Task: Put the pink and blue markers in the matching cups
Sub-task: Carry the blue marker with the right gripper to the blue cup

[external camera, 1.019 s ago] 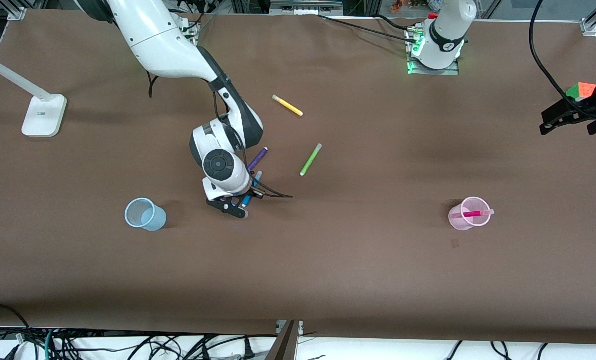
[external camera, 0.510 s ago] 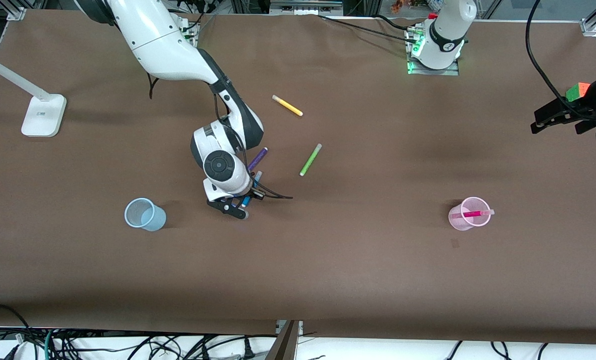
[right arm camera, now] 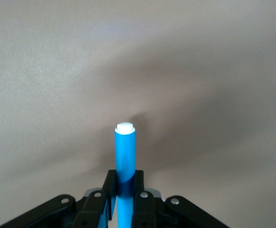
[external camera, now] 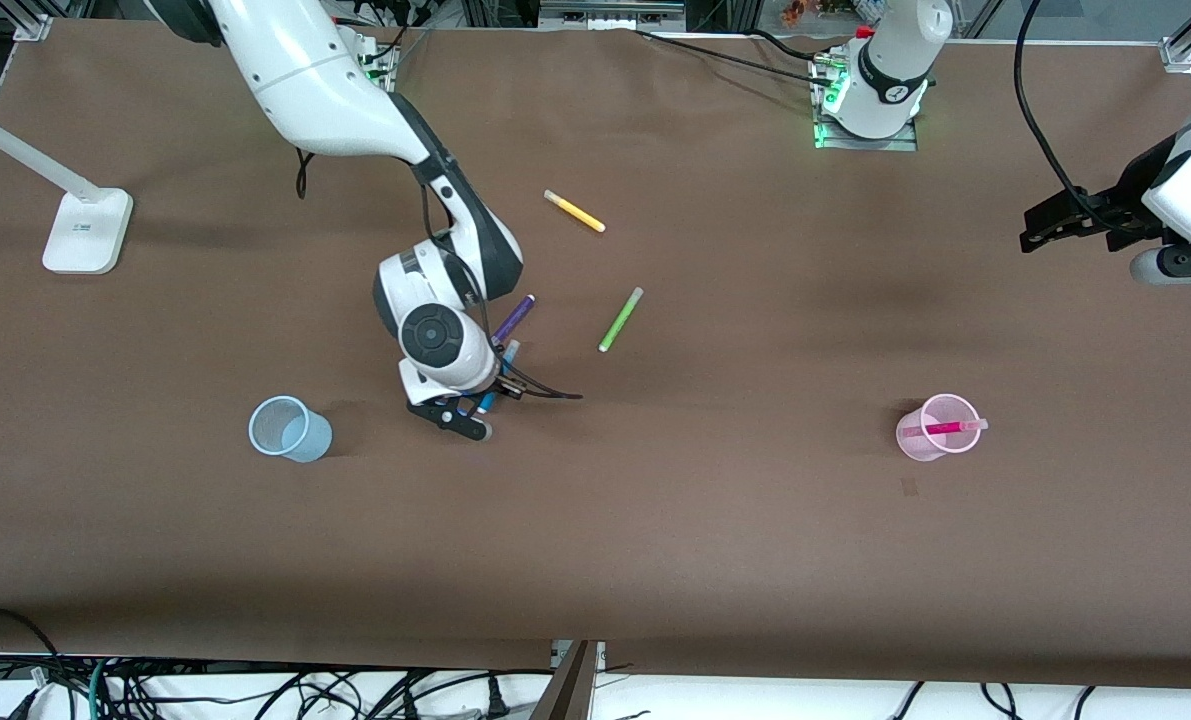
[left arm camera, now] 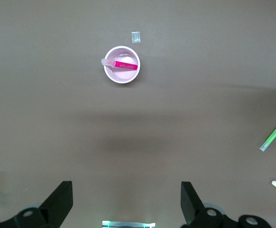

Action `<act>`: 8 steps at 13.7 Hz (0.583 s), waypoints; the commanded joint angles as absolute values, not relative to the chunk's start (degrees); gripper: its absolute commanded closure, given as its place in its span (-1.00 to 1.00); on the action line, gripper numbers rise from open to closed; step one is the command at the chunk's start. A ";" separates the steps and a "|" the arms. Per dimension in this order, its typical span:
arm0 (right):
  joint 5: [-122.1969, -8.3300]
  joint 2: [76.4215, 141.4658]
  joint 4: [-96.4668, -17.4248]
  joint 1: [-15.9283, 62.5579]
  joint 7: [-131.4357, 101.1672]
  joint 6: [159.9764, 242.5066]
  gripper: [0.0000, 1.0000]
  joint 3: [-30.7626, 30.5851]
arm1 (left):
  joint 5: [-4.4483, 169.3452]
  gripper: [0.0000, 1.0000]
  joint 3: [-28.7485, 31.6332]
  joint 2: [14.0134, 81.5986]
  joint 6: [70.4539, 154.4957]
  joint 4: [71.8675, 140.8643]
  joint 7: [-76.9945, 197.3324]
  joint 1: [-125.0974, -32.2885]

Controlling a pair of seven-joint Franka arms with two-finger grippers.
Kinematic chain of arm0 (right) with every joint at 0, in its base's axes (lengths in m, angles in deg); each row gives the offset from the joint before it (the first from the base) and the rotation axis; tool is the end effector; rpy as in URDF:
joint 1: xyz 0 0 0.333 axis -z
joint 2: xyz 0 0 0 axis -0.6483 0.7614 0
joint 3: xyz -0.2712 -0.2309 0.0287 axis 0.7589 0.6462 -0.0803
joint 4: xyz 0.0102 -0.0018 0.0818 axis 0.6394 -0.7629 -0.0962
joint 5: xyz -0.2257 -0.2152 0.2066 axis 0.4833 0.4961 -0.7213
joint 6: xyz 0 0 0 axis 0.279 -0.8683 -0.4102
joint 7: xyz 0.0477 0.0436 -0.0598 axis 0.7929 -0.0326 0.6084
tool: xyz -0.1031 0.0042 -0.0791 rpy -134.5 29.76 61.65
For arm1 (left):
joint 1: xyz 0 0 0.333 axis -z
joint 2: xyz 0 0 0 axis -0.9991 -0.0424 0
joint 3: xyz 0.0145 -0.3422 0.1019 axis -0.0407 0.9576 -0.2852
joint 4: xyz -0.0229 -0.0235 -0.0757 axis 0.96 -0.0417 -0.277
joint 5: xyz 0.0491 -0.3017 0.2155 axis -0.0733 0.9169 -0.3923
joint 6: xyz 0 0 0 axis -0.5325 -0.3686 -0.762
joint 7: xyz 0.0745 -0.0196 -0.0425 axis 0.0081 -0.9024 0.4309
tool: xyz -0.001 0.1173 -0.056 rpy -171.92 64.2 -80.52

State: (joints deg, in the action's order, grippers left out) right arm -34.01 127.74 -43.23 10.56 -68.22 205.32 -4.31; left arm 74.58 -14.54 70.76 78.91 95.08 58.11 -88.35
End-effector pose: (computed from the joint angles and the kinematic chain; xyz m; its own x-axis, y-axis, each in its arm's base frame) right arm 0.6195 0.3491 0.2449 0.9143 -0.3797 -0.1410 -0.3748 -0.9251 0.0609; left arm 0.5349 -0.0159 0.6223 0.9899 0.0486 -0.1332 0.0506 -0.9987 0.0114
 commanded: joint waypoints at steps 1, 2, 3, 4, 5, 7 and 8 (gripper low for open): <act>-34.48 118.64 -43.62 16.75 -60.89 192.36 1.00 -4.92 | 75.04 -1.00 -14.69 71.67 76.71 94.72 58.55 -88.71; -34.48 116.96 -43.62 18.42 -58.25 188.93 1.00 -4.84 | 75.04 -1.00 -14.77 71.93 75.83 94.55 58.55 -88.71; -34.57 115.29 -43.62 20.70 -55.09 185.59 1.00 -4.83 | 75.04 -1.00 -14.60 72.37 75.65 94.63 58.64 -88.71; -34.57 114.23 -43.62 23.42 -51.32 182.51 1.00 -4.83 | 75.04 -1.00 -14.51 72.37 75.56 94.63 58.73 -88.71; -35.35 113.52 -43.53 26.41 -46.76 180.13 1.00 -4.83 | 75.04 -1.00 -14.51 72.37 75.64 94.55 58.64 -88.62; -43.92 113.43 -43.44 33.95 -39.10 178.52 1.00 -4.75 | 74.95 -1.00 -14.51 71.85 76.17 94.28 58.64 -88.62; -48.59 113.95 -43.53 38.17 -36.37 178.43 1.00 -5.18 | 75.04 -1.00 -14.51 71.85 76.08 94.37 58.64 -88.62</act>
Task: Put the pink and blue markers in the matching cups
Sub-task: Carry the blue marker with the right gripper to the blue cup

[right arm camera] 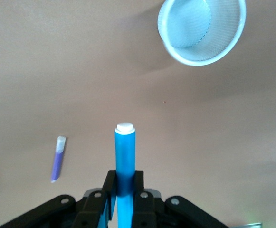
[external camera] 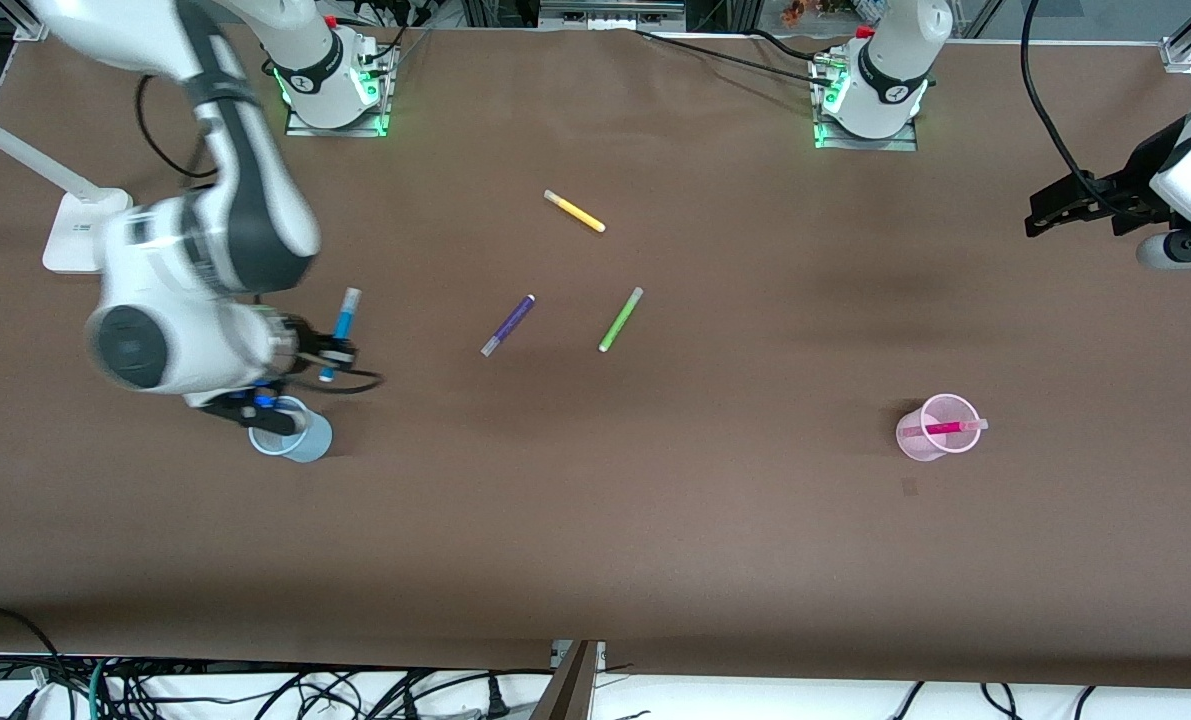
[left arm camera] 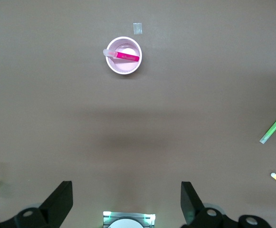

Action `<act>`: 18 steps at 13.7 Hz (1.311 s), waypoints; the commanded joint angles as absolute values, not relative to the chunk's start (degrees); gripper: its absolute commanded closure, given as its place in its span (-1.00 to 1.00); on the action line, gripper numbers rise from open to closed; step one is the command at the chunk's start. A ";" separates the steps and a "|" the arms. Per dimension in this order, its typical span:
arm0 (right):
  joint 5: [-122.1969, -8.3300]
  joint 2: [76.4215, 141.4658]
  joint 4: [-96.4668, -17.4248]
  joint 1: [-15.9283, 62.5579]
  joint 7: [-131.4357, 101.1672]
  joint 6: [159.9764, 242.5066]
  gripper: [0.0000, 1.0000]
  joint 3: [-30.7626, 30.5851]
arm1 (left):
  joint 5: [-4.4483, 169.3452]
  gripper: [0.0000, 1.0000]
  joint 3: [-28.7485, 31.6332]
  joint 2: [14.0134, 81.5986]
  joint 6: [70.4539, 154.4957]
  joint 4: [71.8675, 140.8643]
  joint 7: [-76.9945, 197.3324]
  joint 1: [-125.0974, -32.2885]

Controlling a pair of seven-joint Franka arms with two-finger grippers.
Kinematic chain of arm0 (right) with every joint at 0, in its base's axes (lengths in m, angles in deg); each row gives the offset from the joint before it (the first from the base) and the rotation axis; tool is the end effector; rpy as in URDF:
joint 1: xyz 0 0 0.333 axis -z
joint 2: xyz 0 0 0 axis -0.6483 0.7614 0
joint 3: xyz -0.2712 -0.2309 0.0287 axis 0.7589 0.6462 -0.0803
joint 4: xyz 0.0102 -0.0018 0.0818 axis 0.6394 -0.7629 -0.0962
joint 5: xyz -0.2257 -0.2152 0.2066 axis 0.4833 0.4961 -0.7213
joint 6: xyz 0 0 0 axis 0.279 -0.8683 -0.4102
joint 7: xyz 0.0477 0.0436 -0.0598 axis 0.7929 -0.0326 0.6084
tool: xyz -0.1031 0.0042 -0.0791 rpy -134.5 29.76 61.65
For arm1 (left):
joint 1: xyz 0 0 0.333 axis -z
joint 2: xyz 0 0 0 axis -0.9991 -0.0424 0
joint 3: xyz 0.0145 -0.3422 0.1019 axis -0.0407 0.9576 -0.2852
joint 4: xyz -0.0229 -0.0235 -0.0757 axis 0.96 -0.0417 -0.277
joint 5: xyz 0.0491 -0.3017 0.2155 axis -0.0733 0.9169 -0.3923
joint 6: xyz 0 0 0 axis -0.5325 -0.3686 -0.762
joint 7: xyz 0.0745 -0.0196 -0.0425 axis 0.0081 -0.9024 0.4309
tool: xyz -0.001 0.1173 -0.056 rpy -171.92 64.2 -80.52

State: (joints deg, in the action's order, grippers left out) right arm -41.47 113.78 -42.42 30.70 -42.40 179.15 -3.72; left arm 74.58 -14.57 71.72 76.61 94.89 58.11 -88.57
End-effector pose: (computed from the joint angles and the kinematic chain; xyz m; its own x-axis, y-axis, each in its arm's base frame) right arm 0.6415 0.1210 0.3949 0.8859 -0.2639 -0.3815 -0.3066 -0.9503 -0.0547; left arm 0.5246 -0.0136 0.6299 0.9868 0.0522 -0.1530 0.0543 -0.9985 0.0092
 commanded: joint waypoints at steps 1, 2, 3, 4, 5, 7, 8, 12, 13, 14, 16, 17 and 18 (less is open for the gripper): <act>-52.72 115.00 -43.53 40.83 -33.90 178.52 1.00 -5.19 | 75.04 -1.00 -14.51 72.02 75.65 94.37 58.64 -88.62; -55.55 116.32 -43.53 42.42 -32.05 178.52 1.00 -5.10 | 75.04 -1.00 -14.51 72.20 75.38 94.54 58.64 -88.62; -57.14 117.55 -43.53 43.65 -30.90 178.52 1.00 -5.19 | 75.04 -1.00 -14.51 72.20 75.38 94.46 58.73 -88.62; -58.38 118.60 -43.53 44.45 -29.84 178.61 1.00 -5.10 | 75.04 -1.00 -14.51 72.20 75.64 94.37 58.73 -88.62; -60.30 119.83 -43.44 45.33 -28.70 178.70 1.00 -5.19 | 75.04 -1.00 -14.51 72.02 75.73 94.46 58.73 -88.53; -68.10 123.69 -41.79 48.22 -25.81 178.61 1.00 -5.19 | 74.86 -1.00 -13.81 71.85 75.38 95.16 58.73 -87.74; -70.93 125.89 -39.68 49.45 -25.53 178.00 1.00 -5.19 | 74.86 -1.00 -13.29 71.93 74.95 95.25 58.64 -87.83; -74.46 130.12 -35.10 52.45 -24.13 176.59 1.00 -5.27 | 74.86 -1.00 -13.37 71.76 75.63 95.25 58.64 -88.62; -76.47 131.00 -34.74 53.41 -23.08 176.59 1.00 -5.27 | 74.86 -1.00 -13.28 71.76 76.43 95.25 58.73 -88.45; -79.02 131.96 -34.65 54.38 -22.46 176.59 1.00 -5.27 | 74.86 -1.00 -13.28 71.84 76.43 95.16 58.73 -88.45; -83.68 134.07 -34.74 55.61 -21.05 175.45 1.00 -5.36 | 74.86 -1.00 -13.19 72.28 76.00 95.25 58.73 -88.53; -84.74 134.69 -34.74 55.62 -20.96 175.18 1.00 -5.36 | 74.78 -1.00 -13.19 72.20 75.91 95.42 58.73 -88.45; -85.54 135.13 -34.83 55.79 -20.96 175.01 1.00 -5.36 | 74.69 -1.00 -13.19 72.28 75.82 95.68 58.64 -88.45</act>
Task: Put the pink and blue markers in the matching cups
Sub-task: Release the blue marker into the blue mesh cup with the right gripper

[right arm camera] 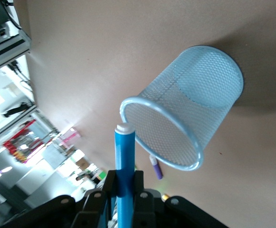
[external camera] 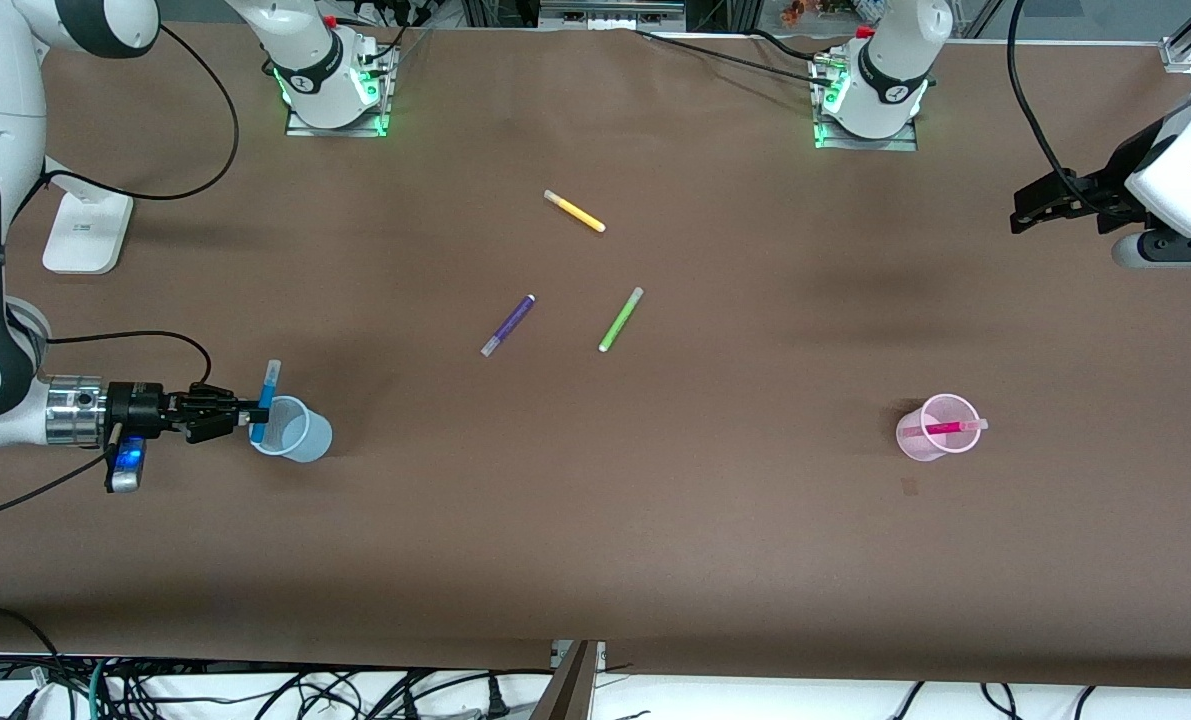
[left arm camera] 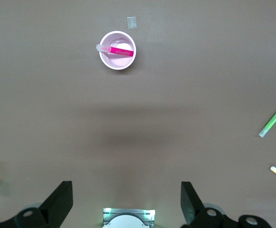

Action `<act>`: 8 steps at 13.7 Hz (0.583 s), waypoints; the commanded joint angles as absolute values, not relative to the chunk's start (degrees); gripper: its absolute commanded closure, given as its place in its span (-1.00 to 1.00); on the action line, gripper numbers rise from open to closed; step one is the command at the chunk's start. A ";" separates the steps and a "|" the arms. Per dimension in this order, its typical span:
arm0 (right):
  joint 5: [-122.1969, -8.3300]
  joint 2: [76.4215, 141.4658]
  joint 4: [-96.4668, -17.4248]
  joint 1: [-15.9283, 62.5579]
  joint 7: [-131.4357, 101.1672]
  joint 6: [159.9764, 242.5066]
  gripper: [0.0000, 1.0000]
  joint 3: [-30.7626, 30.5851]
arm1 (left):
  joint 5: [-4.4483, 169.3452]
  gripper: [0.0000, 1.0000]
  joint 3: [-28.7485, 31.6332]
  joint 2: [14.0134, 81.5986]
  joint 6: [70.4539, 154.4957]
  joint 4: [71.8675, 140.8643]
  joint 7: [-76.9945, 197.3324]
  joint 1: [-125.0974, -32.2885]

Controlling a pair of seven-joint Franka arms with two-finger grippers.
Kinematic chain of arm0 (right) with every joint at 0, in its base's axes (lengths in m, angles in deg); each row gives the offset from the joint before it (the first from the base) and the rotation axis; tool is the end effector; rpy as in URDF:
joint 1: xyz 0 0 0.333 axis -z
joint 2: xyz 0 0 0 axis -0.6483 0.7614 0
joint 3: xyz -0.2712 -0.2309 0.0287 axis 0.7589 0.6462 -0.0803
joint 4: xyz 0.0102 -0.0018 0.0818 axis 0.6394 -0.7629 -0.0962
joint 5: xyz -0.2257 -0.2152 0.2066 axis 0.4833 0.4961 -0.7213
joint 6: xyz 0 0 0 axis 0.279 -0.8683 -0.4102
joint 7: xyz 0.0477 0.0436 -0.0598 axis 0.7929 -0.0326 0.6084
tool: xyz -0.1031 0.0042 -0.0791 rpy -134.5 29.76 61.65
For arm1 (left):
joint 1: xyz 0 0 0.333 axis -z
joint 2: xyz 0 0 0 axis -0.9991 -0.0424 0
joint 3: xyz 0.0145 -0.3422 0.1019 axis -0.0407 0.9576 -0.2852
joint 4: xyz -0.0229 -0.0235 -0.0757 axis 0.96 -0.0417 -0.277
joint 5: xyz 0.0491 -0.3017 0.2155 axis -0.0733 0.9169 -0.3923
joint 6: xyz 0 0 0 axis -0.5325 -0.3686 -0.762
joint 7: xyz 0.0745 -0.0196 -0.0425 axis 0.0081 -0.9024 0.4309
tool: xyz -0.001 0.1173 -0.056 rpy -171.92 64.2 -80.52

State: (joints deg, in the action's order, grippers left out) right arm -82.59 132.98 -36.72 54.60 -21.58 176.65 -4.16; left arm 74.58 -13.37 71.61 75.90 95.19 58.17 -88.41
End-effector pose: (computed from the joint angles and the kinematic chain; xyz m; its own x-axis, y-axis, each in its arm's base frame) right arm 0.6939 -0.0807 0.2493 0.7633 -0.2434 -0.5984 -0.6362 -0.4446 -0.6306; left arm 0.5226 -0.0258 0.6258 0.9846 0.0296 -0.1723 0.0315 -0.9995 0.0083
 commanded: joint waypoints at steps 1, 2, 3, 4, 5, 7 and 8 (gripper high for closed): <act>-87.03 135.57 -35.00 55.88 -20.96 174.40 1.00 -5.36 | 74.69 -1.00 -13.10 72.37 75.47 95.69 58.64 -88.45; -88.78 136.10 -35.09 55.97 -21.13 173.09 1.00 -5.28 | 74.69 -1.00 -12.84 72.37 74.68 95.69 58.64 -88.36; -89.58 136.37 -35.09 55.97 -21.66 172.03 1.00 -5.27 | 74.69 -1.00 -12.75 72.37 74.50 95.69 58.64 -88.45; -89.68 136.28 -35.09 55.97 -22.18 171.15 1.00 -5.27 | 74.69 -1.00 -12.67 72.46 74.50 95.60 58.64 -88.45; -89.68 136.28 -35.09 56.14 -22.27 170.09 1.00 -5.27 | 74.69 -1.00 -12.06 72.63 74.15 95.60 58.64 -88.36; -89.68 137.33 -35.09 56.58 -21.75 169.82 1.00 -5.27 | 74.77 -1.00 -11.08 73.69 73.62 95.60 58.64 -88.45; -89.59 138.03 -35.09 56.67 -21.23 169.99 1.00 -5.19 | 74.86 -1.00 -11.17 73.87 72.93 95.34 58.55 -88.53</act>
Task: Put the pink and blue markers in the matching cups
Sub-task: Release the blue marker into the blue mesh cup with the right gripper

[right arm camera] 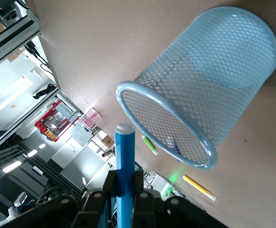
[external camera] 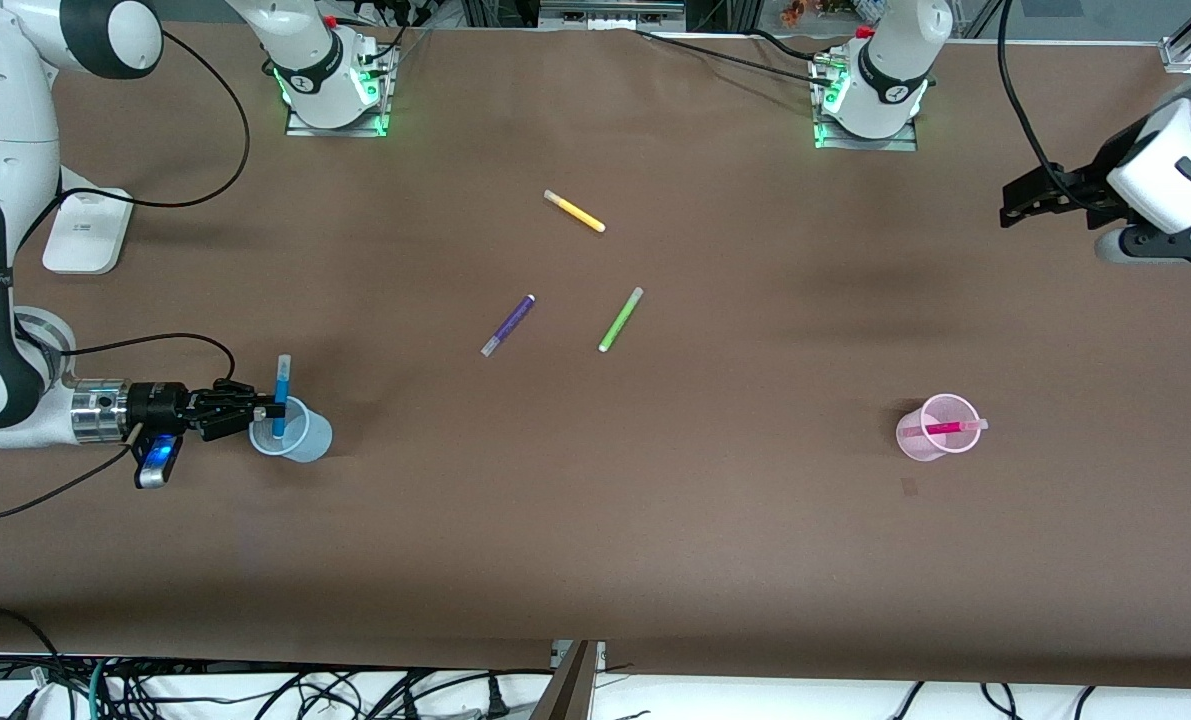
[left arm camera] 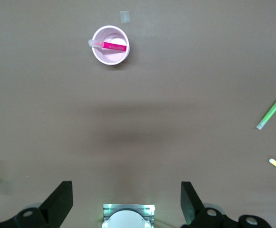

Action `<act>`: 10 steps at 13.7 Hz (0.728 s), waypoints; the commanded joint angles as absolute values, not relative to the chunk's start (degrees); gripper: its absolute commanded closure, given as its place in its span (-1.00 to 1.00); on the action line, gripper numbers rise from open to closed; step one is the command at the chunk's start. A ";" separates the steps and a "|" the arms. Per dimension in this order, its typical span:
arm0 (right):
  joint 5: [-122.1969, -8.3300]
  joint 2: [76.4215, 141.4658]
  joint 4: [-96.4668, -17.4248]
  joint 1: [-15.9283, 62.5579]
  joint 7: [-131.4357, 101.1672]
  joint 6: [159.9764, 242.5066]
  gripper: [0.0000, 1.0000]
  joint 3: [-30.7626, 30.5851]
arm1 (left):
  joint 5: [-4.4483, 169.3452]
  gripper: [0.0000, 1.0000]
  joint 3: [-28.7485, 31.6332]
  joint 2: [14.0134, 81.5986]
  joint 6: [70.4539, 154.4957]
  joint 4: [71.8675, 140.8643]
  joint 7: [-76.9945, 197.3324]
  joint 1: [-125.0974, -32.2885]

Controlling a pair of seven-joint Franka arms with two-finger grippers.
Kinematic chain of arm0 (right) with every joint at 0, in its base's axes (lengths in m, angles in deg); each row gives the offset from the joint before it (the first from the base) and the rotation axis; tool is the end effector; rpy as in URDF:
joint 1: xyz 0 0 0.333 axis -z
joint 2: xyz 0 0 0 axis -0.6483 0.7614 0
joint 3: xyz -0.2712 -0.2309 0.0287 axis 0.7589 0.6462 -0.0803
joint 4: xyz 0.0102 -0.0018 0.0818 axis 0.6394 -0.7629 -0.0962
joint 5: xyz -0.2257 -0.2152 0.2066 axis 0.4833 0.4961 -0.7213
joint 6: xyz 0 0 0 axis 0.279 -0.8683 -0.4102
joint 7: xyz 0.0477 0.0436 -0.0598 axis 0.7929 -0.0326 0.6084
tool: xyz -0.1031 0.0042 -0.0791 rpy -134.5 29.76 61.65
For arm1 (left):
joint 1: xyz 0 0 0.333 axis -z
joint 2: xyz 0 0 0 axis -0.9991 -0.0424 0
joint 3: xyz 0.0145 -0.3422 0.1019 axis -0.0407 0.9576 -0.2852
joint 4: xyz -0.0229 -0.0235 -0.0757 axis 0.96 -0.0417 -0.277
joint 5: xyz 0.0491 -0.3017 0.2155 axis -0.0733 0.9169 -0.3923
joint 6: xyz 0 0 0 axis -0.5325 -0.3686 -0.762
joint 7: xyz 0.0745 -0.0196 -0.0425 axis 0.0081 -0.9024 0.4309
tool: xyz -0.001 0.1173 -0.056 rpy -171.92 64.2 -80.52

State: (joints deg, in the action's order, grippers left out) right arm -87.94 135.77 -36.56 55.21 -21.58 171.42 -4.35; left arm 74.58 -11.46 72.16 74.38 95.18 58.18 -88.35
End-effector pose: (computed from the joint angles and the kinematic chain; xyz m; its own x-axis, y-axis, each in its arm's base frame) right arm 0.6875 -0.0709 0.2291 0.7241 -0.1560 -0.6718 -0.6766 -0.3493 -0.6482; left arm 0.5148 -0.0432 0.6293 0.9820 -0.0044 -0.1887 -0.0031 -1.0000 0.0072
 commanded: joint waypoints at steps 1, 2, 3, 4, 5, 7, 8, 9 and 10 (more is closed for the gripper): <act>-89.59 138.30 -35.09 56.67 -21.05 170.17 1.00 -5.19 | 75.82 -1.00 -11.61 74.48 72.05 94.73 58.81 -88.62; -89.59 138.30 -35.00 56.67 -21.05 170.17 1.00 -5.19 | 76.26 -1.00 -11.87 74.92 71.78 94.55 58.82 -88.88; -89.59 138.39 -35.00 56.67 -21.05 170.26 0.90 -5.19 | 76.36 -1.00 -11.61 76.31 71.78 94.54 59.69 -89.15; -89.59 138.39 -35.00 56.67 -21.05 170.35 0.35 -5.19 | 76.01 -1.00 -11.09 77.11 72.47 94.46 59.69 -89.15; -89.59 138.39 -35.00 56.67 -21.13 170.35 -0.16 -5.19 | 75.31 -1.00 -10.91 76.94 72.65 93.59 59.78 -88.98; -89.59 138.39 -34.92 56.67 -21.31 170.17 -0.33 -5.19 | 75.82 -1.00 -11.08 73.01 74.14 93.67 59.96 -88.97; -89.59 138.30 -34.83 56.76 -21.40 170.08 -0.37 -5.19 | 75.39 -1.00 -10.65 72.21 74.50 93.67 60.22 -87.93; -89.50 138.13 -34.57 57.11 -21.83 169.74 -0.37 -5.19 | 73.65 -1.00 -9.08 71.94 75.11 93.06 61.27 -87.48; -89.15 137.52 -34.39 57.20 -22.18 169.47 -0.36 -5.01 | 72.68 -1.00 -8.63 71.93 75.38 92.79 62.58 -87.65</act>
